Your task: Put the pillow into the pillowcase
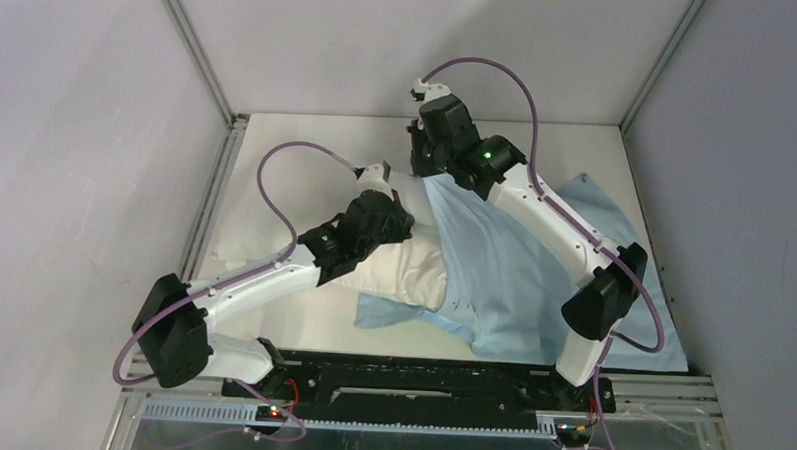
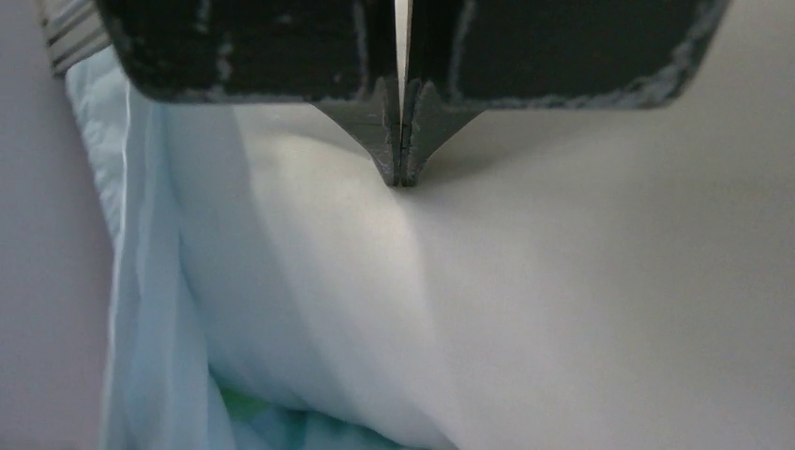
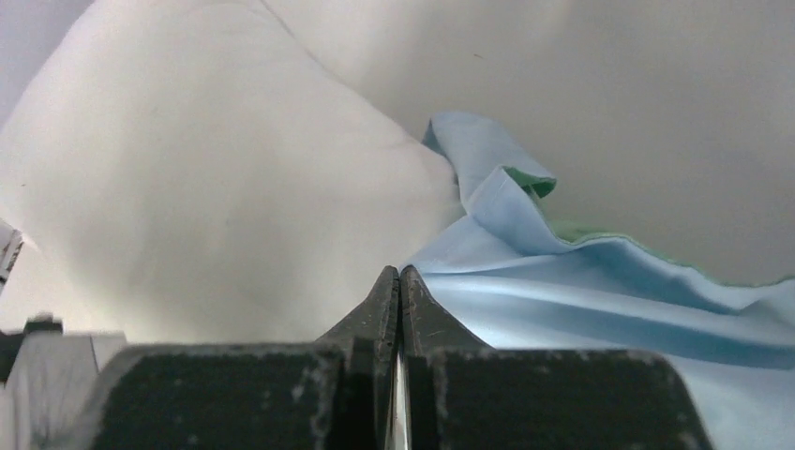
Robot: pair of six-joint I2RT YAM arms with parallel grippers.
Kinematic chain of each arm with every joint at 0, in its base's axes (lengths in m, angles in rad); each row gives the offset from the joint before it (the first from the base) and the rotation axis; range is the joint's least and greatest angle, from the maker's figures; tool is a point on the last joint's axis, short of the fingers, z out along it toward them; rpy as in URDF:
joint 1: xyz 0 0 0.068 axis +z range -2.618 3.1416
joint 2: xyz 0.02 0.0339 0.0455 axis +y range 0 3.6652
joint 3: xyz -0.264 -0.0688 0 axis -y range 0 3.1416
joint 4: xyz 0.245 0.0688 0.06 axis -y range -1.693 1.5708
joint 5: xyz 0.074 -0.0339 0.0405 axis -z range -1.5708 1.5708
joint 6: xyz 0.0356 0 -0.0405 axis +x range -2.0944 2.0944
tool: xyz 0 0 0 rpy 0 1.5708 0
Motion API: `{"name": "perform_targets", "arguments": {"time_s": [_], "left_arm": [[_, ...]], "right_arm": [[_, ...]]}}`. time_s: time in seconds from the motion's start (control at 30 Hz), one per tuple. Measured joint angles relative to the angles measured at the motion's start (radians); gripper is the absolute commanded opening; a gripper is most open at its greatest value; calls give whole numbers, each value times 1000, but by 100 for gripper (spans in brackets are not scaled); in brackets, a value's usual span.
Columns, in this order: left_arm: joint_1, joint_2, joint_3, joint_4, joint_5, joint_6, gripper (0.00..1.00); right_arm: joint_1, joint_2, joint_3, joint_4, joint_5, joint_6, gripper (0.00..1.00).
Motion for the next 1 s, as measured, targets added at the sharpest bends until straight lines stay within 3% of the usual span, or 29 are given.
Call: {"name": "perform_targets", "arguments": {"time_s": [0.27, 0.3, 0.4, 0.5, 0.6, 0.7, 0.8, 1.0], "left_arm": [[152, 115, 40, 94, -63, -134, 0], [165, 138, 61, 96, -69, -140, 0], [193, 192, 120, 108, -91, -150, 0], [207, 214, 148, 141, -91, -141, 0], [212, 217, 153, 153, -75, -120, 13], [212, 210, 153, 150, -54, -83, 35], [206, 172, 152, 122, -31, -39, 51], [161, 17, 152, 33, -7, 56, 60]], "right_arm": [[-10, 29, 19, 0, -80, 10, 0], [-10, 30, 19, 0, -82, 10, 6], [-10, 22, -16, 14, -84, 14, 42], [-3, -14, -87, 16, -79, 22, 61], [6, -77, -174, 12, -48, 24, 65], [15, -178, -277, -6, -1, 32, 66], [17, -293, -386, -14, 45, 47, 66], [49, -458, -546, -51, 121, 80, 66]]}}
